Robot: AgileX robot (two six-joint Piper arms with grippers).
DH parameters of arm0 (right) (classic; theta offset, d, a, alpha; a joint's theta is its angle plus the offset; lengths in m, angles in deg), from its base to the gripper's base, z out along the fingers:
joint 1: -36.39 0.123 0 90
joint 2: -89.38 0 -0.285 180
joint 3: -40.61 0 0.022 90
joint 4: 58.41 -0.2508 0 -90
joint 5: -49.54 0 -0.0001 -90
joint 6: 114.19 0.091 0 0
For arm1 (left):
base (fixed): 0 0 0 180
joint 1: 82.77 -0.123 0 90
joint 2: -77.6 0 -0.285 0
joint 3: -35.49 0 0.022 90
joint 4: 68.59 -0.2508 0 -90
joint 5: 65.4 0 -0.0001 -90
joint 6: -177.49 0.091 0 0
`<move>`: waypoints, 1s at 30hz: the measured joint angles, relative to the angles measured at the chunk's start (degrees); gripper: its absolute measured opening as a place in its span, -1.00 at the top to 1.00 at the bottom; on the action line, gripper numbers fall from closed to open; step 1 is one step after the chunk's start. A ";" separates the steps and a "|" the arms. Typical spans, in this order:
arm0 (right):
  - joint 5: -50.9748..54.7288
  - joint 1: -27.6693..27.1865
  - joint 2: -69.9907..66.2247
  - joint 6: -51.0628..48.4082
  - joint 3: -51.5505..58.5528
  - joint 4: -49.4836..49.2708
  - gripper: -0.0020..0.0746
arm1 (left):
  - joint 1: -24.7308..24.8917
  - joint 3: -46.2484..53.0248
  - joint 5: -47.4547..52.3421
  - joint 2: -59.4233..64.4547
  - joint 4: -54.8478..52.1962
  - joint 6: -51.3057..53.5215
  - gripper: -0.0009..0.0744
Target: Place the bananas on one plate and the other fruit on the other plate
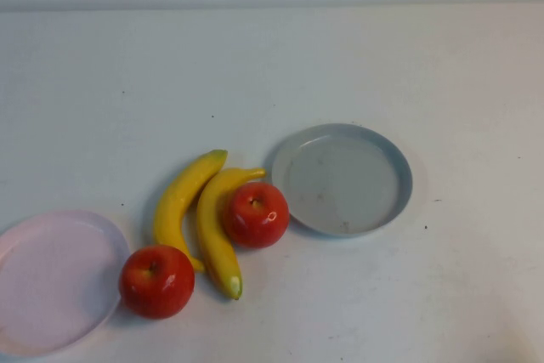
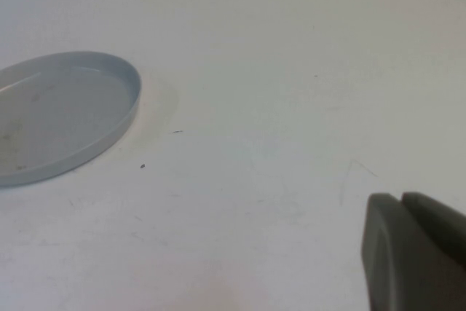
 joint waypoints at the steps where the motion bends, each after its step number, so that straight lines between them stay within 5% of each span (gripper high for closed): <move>1: 0.00 0.00 0.00 0.00 0.00 0.00 0.99 | 0.00 0.00 -1.11 0.00 0.95 -0.34 0.97; 15: 0.00 0.00 0.00 0.00 0.00 0.00 0.99 | 0.00 -1.04 2.66 0.00 2.69 -2.52 0.97; 22: 0.00 0.00 0.00 0.00 0.00 0.00 0.99 | 0.00 -13.92 20.06 5.44 3.07 -4.84 0.98; 30: 0.00 0.00 0.00 0.00 0.00 0.00 0.99 | 0.00 -32.70 47.55 24.54 3.07 6.48 0.98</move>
